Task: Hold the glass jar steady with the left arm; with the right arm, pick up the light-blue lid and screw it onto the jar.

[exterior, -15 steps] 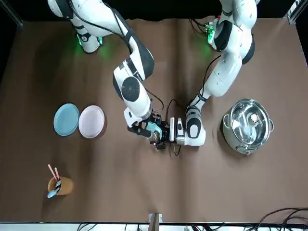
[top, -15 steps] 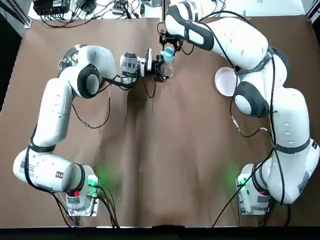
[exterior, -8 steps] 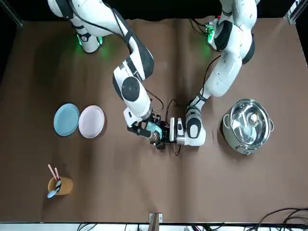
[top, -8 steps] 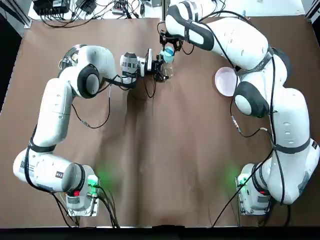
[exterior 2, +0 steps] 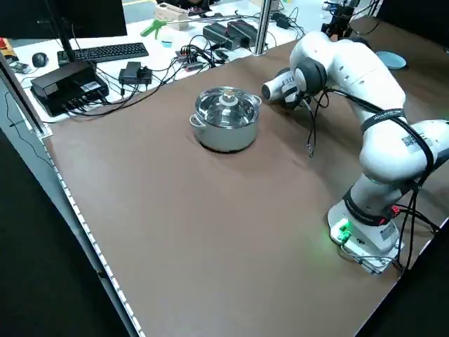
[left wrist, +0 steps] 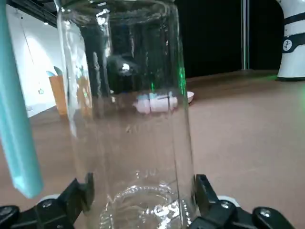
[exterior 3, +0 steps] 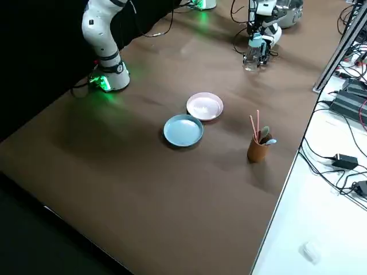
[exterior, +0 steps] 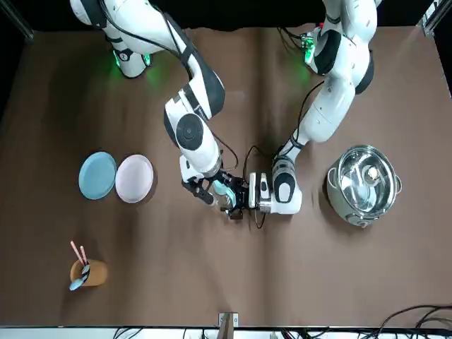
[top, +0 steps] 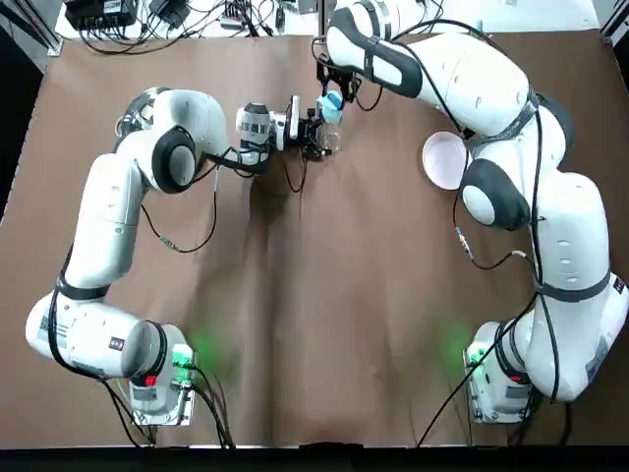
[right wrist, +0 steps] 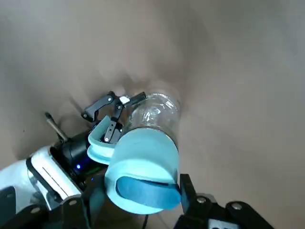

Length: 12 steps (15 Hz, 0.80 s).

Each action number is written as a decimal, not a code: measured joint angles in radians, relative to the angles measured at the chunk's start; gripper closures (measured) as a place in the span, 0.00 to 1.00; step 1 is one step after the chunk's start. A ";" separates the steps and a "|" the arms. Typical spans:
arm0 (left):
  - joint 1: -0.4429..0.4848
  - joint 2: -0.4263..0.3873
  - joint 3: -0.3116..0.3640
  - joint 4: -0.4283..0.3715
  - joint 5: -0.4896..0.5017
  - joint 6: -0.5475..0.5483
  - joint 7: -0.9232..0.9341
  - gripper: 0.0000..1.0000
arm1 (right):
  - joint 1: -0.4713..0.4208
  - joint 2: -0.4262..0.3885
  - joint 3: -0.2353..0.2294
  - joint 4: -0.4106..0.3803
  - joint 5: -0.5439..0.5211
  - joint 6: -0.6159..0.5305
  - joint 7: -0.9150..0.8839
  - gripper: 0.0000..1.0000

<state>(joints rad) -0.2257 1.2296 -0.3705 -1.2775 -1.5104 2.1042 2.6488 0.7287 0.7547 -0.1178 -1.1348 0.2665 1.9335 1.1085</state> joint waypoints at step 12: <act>-0.001 0.000 0.000 0.000 0.000 0.005 -0.019 0.05 | -0.001 -0.001 0.000 -0.004 0.000 0.016 0.530 0.31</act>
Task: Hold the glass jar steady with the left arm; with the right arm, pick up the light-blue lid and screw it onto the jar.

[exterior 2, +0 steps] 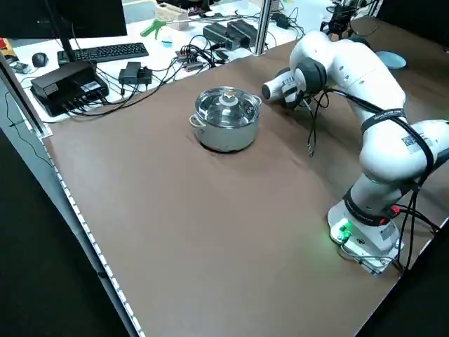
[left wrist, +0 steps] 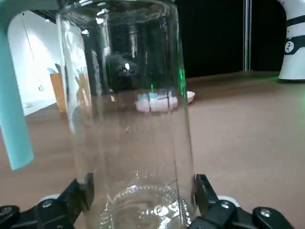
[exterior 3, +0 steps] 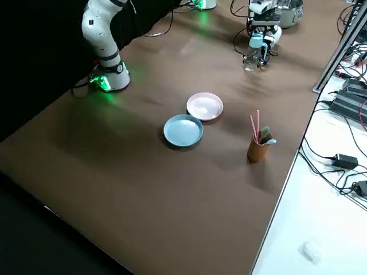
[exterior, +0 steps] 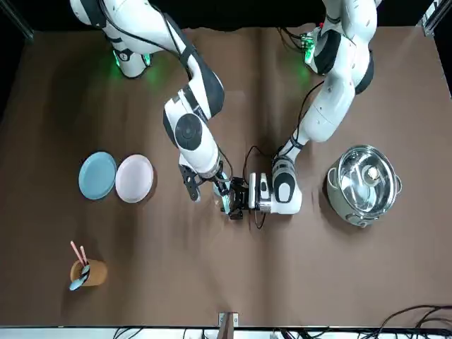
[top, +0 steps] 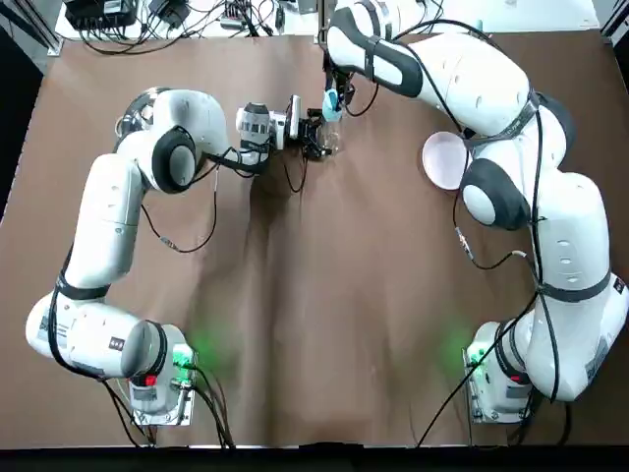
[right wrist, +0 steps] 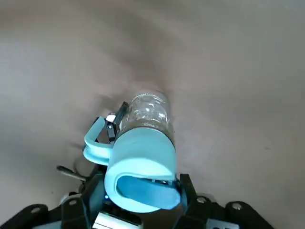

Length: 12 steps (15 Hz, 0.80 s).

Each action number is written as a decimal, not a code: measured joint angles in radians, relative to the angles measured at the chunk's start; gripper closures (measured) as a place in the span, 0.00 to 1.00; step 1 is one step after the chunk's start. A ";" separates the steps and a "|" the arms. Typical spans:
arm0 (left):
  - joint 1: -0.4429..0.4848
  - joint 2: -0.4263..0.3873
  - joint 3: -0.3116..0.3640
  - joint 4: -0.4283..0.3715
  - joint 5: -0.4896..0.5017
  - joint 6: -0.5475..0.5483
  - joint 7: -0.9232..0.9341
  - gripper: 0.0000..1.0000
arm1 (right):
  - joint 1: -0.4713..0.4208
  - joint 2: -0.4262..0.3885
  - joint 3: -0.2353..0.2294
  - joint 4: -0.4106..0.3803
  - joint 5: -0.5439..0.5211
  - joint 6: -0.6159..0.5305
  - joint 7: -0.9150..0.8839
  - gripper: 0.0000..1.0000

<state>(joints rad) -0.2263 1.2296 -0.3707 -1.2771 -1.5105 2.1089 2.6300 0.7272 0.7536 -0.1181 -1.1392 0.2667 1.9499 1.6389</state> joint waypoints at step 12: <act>-0.005 0.000 -0.001 0.018 0.044 0.011 -0.041 0.05 | 0.000 -0.003 -0.001 -0.005 -0.019 0.009 0.562 0.31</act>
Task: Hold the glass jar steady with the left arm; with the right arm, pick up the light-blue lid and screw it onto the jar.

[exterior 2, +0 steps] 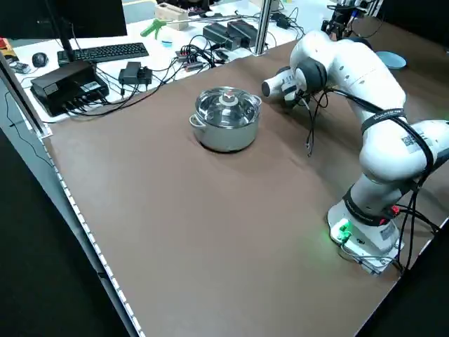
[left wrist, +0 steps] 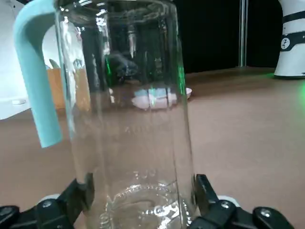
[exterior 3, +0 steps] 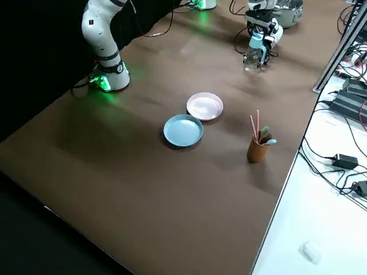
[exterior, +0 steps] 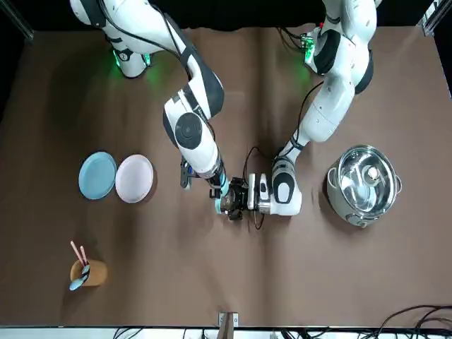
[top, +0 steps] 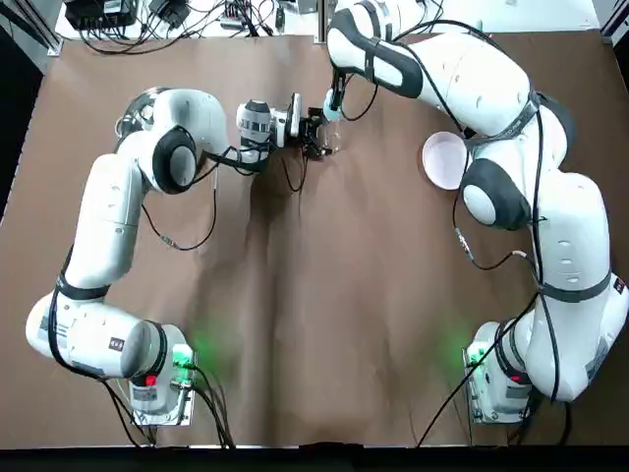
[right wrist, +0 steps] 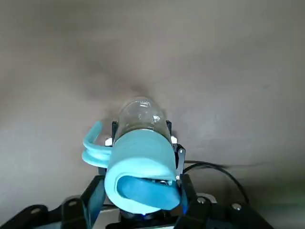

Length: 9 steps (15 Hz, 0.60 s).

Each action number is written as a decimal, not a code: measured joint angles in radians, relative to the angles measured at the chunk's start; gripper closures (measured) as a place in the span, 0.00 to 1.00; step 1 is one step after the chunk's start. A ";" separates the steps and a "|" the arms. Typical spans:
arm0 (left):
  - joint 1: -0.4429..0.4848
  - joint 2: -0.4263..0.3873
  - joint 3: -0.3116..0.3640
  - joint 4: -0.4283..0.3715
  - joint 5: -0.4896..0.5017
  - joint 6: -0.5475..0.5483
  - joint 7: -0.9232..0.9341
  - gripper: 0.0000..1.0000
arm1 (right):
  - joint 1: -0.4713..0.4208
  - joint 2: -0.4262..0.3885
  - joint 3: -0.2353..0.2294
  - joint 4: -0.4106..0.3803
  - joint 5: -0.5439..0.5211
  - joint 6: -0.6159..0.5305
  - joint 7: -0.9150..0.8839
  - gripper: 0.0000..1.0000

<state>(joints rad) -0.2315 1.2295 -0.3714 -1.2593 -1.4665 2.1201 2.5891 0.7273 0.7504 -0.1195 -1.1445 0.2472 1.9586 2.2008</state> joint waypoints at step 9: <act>0.000 -0.007 0.002 0.011 0.010 0.011 0.019 0.05 | -0.018 0.008 -0.011 -0.041 -0.033 -0.007 0.106 0.00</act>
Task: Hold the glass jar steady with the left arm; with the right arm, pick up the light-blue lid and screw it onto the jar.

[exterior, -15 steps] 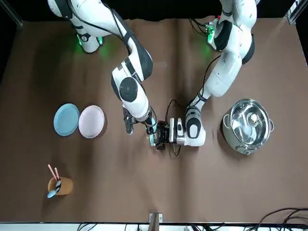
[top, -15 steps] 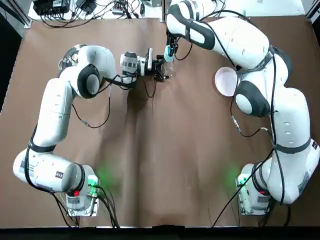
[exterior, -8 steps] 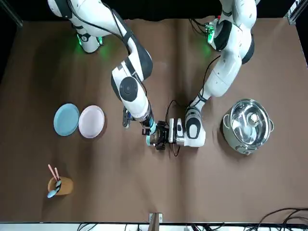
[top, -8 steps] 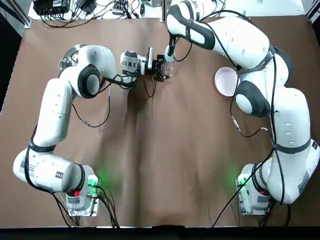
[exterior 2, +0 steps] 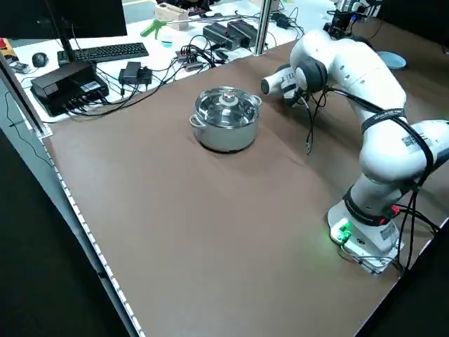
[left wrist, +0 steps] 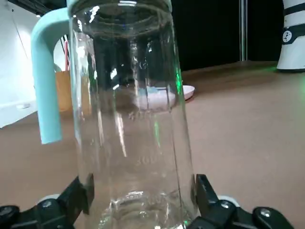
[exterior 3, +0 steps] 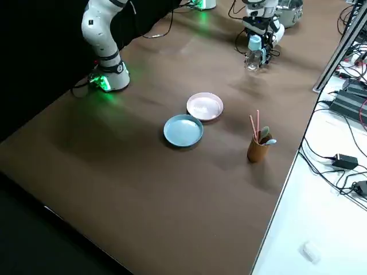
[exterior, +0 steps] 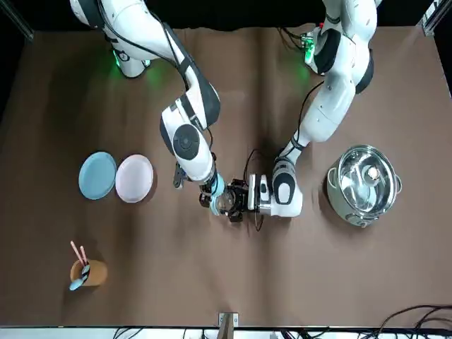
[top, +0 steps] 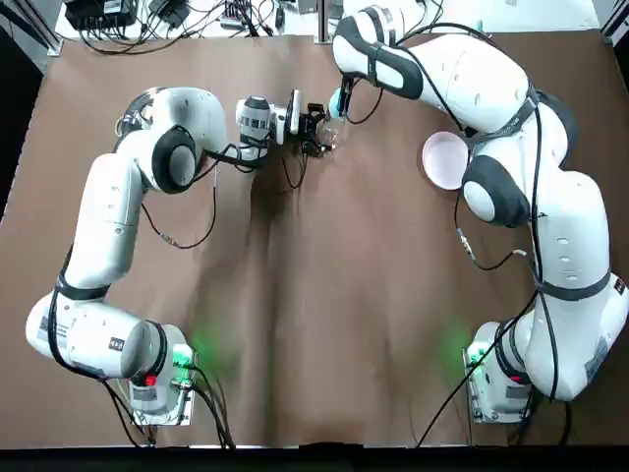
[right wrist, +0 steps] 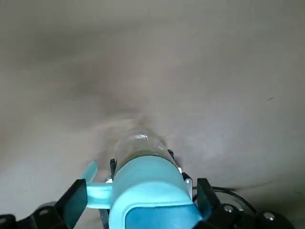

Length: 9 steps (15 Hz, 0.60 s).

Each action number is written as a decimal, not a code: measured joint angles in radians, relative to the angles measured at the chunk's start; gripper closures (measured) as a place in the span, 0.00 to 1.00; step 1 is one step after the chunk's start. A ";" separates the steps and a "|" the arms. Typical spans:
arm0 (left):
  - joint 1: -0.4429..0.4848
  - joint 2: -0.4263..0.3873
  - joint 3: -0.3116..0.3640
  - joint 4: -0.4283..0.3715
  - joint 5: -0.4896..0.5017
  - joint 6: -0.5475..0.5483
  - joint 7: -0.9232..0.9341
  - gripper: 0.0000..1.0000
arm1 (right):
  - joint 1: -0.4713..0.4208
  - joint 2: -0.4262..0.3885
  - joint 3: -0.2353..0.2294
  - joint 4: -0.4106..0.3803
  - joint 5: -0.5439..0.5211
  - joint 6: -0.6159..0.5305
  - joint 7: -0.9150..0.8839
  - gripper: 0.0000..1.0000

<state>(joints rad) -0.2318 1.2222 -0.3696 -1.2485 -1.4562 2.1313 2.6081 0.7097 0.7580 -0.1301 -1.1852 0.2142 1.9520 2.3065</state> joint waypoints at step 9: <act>0.002 0.000 0.002 0.008 0.000 0.005 0.000 0.05 | -0.008 -0.002 -0.002 0.001 -0.003 -0.001 0.000 0.00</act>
<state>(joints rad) -0.2301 1.2217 -0.3675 -1.2410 -1.4563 2.1364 2.6078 0.7020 0.7562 -0.1319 -1.1840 0.2109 1.9512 2.3065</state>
